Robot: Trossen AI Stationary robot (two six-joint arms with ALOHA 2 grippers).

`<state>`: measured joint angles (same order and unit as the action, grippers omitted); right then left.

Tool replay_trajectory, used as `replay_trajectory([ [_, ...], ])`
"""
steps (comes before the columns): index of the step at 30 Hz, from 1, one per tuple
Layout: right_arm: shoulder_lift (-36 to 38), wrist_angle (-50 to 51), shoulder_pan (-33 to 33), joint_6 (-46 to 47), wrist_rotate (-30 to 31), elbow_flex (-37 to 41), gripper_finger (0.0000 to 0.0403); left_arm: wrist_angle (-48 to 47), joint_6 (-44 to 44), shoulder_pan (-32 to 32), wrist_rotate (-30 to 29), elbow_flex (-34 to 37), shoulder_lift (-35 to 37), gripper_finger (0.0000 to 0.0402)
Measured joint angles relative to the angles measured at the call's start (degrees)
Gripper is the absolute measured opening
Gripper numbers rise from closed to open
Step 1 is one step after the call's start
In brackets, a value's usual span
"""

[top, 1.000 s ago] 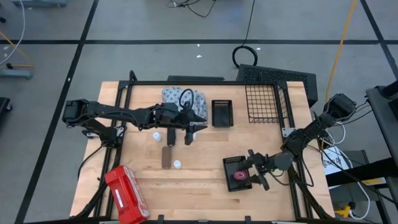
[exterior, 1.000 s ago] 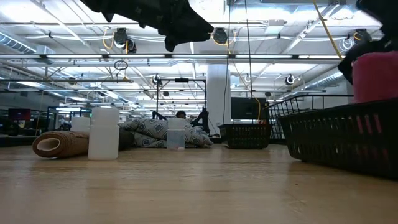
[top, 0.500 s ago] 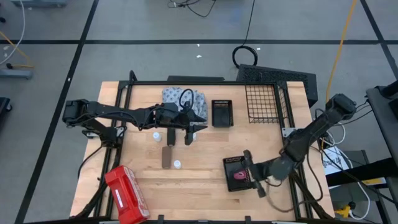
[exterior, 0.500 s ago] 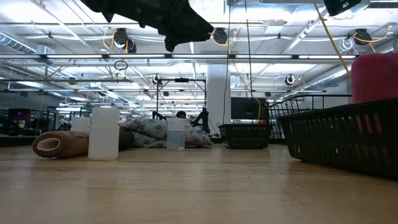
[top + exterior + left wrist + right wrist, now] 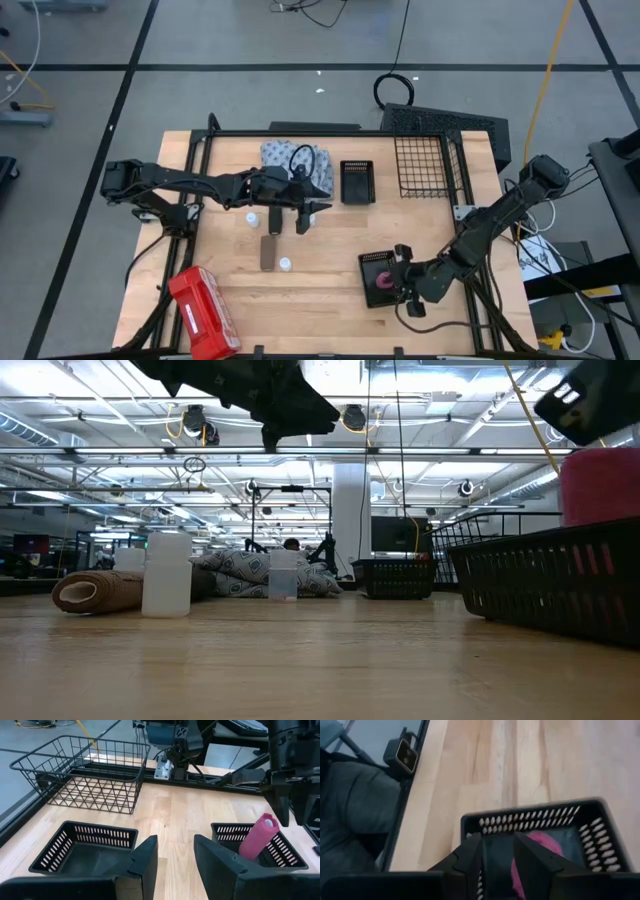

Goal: Pick & Place Medicine items
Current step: Put the pink bandage into the bottom black basket

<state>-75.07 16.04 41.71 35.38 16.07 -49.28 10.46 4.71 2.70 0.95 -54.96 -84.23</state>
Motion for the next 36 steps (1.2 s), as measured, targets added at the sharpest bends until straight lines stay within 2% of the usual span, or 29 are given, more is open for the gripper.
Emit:
replay_trajectory([
  [3,-0.04,0.47,0.02,1.07,-0.37,0.15,0.0094,-0.05,0.09,0.00,0.00,0.00,0.00,0.0134],
  [7,-0.02,0.69,0.00,2.40,-5.39,0.22,0.0085,-0.05,0.09,0.00,0.00,0.00,0.00,0.0134],
  [9,-0.02,1.38,0.04,2.50,-5.70,0.22,0.0079,-0.05,0.09,0.00,0.00,0.00,0.00,0.0134],
  [15,-0.02,4.10,-0.26,-1.91,2.08,0.28,0.0052,-0.04,0.07,0.00,-0.02,0.00,0.00,0.0134],
  [19,-0.02,4.15,-1.23,-4.29,4.98,0.28,0.0036,-0.02,0.07,0.00,-0.02,0.00,0.00,0.0134],
  [32,-0.02,6.49,-5.44,-6.52,5.12,0.30,0.0009,-0.01,0.00,0.00,-0.02,0.00,0.00,0.0134],
  [36,-0.02,6.54,-6.70,-11.56,5.97,0.31,0.0007,-0.12,0.00,0.00,-0.02,0.00,0.00,0.0134],
])
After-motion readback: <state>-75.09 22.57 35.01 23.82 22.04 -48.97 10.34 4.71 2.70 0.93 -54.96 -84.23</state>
